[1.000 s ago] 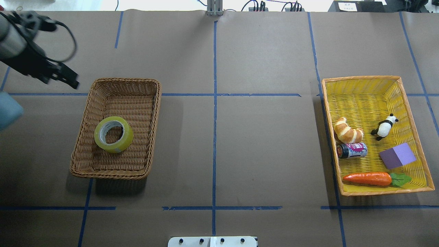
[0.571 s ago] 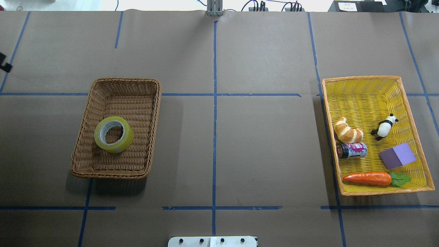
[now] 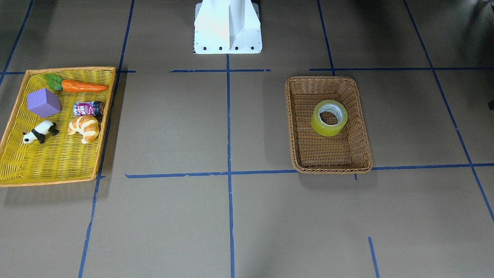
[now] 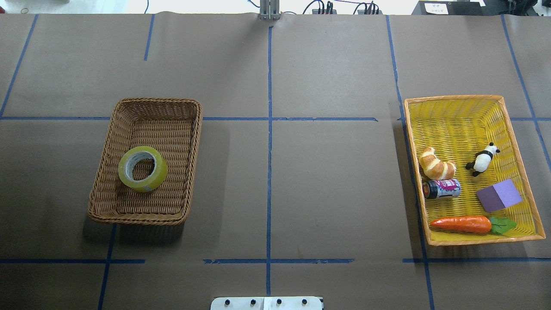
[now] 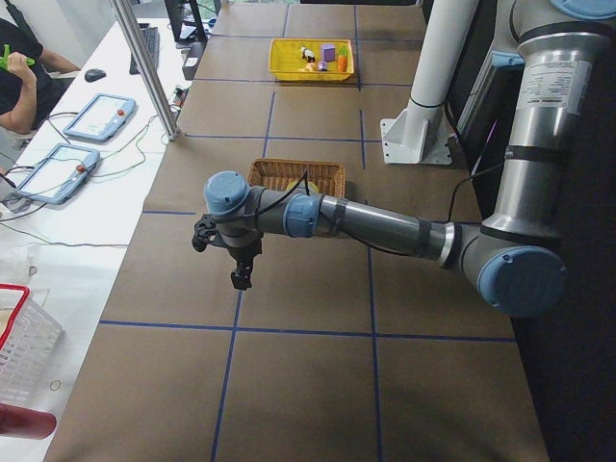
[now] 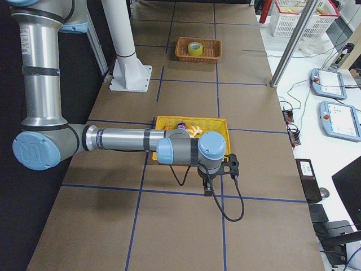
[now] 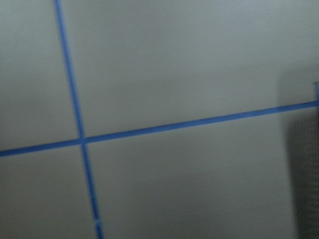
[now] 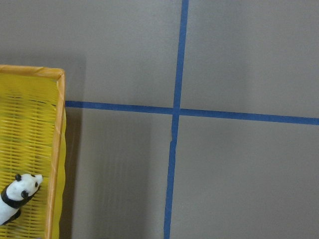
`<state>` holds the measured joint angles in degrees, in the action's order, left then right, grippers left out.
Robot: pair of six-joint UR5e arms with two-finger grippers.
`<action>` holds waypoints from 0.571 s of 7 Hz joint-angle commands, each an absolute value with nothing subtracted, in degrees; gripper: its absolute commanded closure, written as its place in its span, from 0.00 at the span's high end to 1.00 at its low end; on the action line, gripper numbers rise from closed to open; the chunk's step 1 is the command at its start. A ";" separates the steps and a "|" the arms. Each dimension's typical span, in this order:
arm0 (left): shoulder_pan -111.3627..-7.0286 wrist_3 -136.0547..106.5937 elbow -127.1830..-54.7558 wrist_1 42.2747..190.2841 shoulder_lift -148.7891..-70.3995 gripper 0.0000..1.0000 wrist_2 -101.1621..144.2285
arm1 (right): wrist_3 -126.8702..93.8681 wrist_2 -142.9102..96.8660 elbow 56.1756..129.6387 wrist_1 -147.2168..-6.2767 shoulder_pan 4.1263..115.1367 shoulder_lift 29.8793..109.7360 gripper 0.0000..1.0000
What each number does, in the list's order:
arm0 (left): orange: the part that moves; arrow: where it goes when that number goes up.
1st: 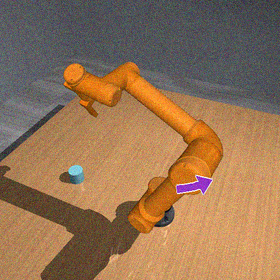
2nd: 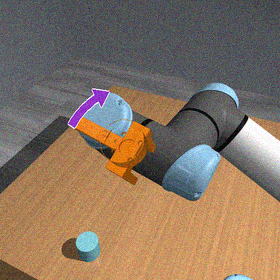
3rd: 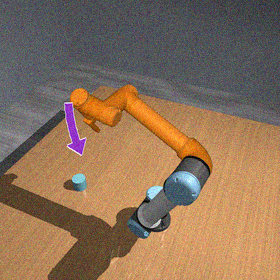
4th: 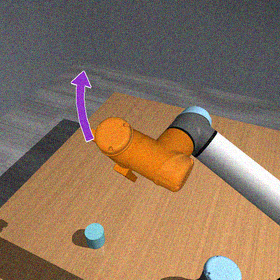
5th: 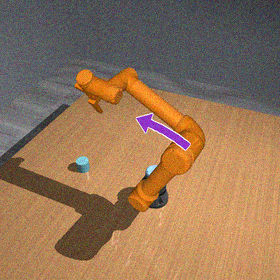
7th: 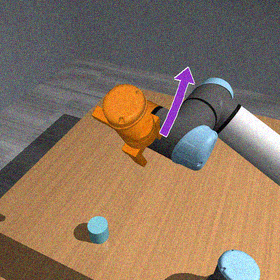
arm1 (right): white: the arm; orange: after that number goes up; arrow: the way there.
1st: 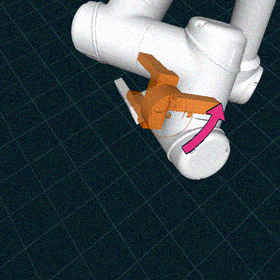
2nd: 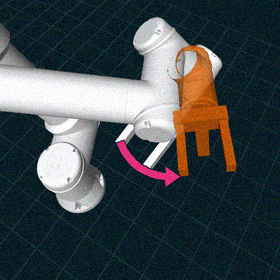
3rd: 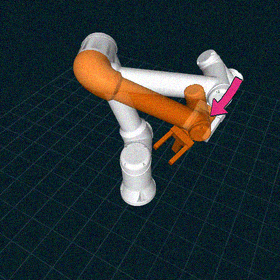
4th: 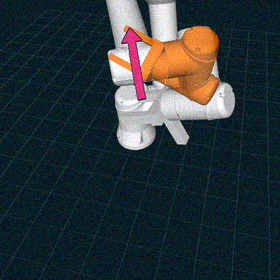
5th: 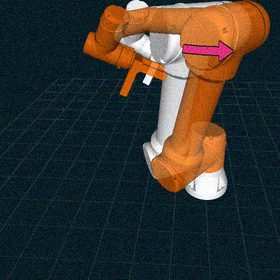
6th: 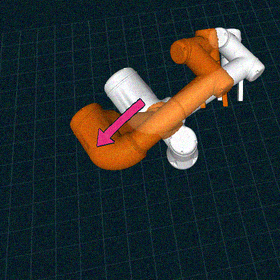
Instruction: Move tape to another basket
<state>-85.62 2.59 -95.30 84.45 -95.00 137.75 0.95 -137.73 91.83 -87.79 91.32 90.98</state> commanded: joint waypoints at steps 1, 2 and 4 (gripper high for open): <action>-88.49 6.14 -90.47 84.46 -94.57 1.00 137.29 | -0.26 -138.16 90.79 -87.36 91.32 91.75 1.00; -89.98 8.76 -88.70 84.46 -94.48 1.00 136.59 | -0.35 -138.25 90.97 -87.36 91.32 91.84 1.00; -92.89 10.19 -87.54 83.94 -93.00 1.00 136.67 | -0.35 -138.16 91.06 -87.28 91.32 91.85 1.00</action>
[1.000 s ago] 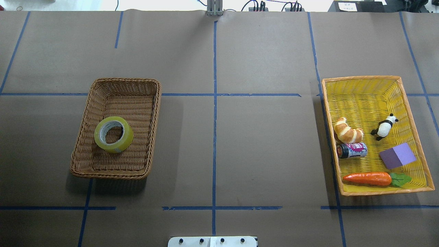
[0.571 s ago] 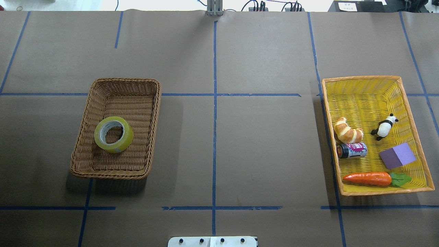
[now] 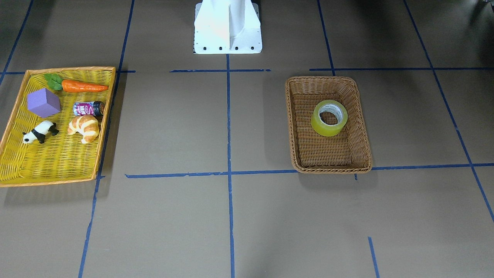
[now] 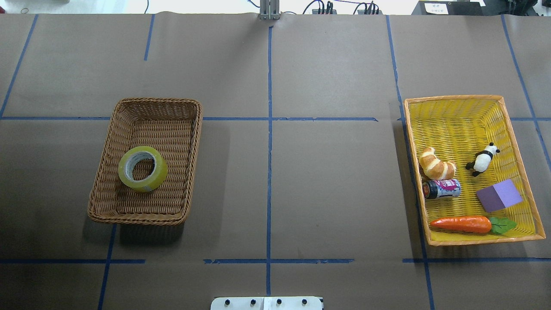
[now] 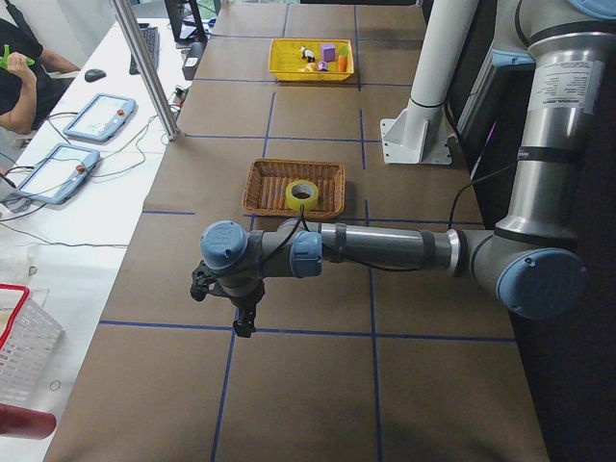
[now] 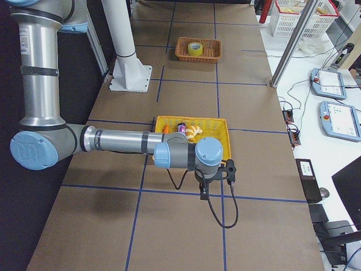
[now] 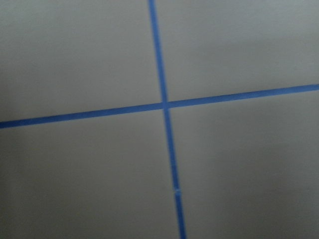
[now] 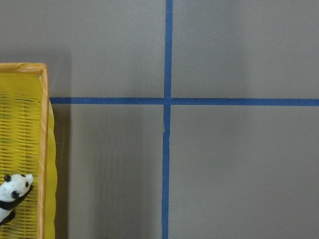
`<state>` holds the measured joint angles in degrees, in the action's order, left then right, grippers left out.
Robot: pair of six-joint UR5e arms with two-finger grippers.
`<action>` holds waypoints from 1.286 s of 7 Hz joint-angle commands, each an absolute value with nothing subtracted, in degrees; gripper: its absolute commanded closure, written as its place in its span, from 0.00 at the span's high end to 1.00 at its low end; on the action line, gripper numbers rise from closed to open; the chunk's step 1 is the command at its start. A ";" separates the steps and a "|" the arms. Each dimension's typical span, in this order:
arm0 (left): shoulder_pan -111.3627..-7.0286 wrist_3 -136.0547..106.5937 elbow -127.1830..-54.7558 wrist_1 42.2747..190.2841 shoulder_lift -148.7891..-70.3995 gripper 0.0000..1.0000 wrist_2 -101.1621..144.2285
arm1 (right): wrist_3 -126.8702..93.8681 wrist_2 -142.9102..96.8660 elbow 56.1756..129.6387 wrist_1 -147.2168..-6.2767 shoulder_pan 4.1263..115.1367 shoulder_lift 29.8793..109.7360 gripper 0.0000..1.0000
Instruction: Move tape to another basket
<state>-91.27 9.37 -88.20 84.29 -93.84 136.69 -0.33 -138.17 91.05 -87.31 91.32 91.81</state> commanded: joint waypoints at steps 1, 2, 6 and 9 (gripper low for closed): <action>-92.90 10.28 -87.54 84.89 -90.20 1.00 136.76 | -0.35 -138.16 91.14 -87.28 91.32 91.85 1.00; -92.90 10.28 -87.63 86.03 -88.61 1.00 136.76 | -0.35 -138.16 91.14 -87.28 91.32 91.93 1.00; -92.64 9.40 -88.68 86.57 -88.42 1.00 137.02 | -0.09 -137.99 90.97 -87.10 91.32 91.85 1.00; -92.64 9.40 -88.51 86.48 -88.59 1.00 136.85 | -0.09 -138.08 90.97 -87.27 91.32 91.85 1.00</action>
